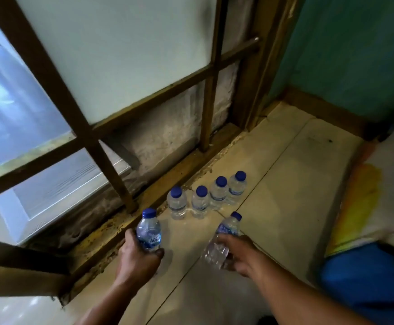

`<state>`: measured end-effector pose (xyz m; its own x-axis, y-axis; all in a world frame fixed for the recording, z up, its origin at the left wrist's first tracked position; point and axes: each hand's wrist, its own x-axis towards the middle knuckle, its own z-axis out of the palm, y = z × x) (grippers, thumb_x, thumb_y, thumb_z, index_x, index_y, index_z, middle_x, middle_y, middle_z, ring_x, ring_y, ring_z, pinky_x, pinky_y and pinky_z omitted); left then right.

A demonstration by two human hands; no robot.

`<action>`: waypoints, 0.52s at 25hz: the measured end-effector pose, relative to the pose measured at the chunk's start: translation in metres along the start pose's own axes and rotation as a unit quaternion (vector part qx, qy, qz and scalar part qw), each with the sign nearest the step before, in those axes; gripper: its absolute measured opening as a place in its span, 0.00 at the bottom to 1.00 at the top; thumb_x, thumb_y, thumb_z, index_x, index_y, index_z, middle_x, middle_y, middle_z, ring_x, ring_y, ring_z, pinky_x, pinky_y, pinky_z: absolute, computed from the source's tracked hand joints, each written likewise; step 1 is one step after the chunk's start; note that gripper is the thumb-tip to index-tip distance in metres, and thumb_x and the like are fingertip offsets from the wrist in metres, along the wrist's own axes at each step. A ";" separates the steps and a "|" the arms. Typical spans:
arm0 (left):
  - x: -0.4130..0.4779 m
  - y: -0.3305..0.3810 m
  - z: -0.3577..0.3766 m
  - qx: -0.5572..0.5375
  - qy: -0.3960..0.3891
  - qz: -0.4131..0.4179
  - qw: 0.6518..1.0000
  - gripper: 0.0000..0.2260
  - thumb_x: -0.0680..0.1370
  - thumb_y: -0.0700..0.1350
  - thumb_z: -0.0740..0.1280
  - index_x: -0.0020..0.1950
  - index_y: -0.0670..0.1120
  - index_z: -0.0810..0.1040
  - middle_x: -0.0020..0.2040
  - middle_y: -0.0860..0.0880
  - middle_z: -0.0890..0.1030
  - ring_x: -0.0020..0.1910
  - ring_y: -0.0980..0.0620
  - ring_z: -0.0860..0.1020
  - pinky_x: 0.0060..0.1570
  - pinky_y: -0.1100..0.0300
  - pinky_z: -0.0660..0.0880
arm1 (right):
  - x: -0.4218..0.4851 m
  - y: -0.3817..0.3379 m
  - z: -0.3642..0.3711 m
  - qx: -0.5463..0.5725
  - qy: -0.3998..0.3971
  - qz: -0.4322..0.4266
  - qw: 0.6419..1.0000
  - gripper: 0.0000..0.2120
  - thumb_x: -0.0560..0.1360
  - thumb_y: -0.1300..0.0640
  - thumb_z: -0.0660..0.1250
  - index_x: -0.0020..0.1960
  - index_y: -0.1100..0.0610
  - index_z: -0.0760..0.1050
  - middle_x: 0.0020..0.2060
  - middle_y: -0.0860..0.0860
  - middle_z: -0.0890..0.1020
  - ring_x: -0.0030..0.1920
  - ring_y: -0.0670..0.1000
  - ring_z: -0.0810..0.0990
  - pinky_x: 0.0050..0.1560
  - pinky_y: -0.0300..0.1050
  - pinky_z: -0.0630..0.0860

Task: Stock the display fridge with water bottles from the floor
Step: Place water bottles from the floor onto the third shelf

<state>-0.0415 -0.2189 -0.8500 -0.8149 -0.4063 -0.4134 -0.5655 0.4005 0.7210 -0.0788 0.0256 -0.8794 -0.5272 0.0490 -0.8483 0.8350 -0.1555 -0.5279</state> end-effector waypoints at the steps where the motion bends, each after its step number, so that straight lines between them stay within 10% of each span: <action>1: -0.010 0.019 -0.002 0.006 -0.015 0.027 1.000 0.28 0.65 0.42 0.79 0.57 0.54 0.66 0.49 0.52 0.77 0.46 0.52 0.79 0.36 0.61 0.77 | -0.020 -0.008 -0.011 -0.011 -0.019 -0.016 1.000 0.19 0.65 0.63 0.75 0.56 0.62 0.79 0.41 0.60 0.86 0.41 0.60 0.86 0.46 0.58 0.83; 7: -0.102 0.168 0.006 -0.018 -0.110 0.245 0.963 0.23 0.64 0.38 0.75 0.54 0.48 0.69 0.43 0.51 0.79 0.39 0.55 0.77 0.35 0.59 0.71 | -0.194 -0.079 -0.102 -0.079 -0.110 -0.187 0.973 0.19 0.63 0.67 0.65 0.54 0.61 0.75 0.37 0.57 0.80 0.40 0.56 0.82 0.42 0.49 0.80; 13: -0.243 0.293 0.037 -0.077 -0.276 0.444 0.849 0.26 0.65 0.36 0.76 0.55 0.56 0.69 0.44 0.63 0.81 0.40 0.62 0.80 0.38 0.65 0.75 | -0.401 -0.090 -0.218 -0.108 -0.038 -0.336 0.935 0.23 0.63 0.70 0.64 0.58 0.62 0.73 0.45 0.61 0.78 0.44 0.58 0.78 0.47 0.48 0.77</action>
<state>-0.0139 0.0282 -0.5587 -0.8710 0.4627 0.1651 0.2923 0.2178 0.9312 0.0919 0.2348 -0.5005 -0.9468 -0.0075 -0.3217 0.3198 0.0891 -0.9433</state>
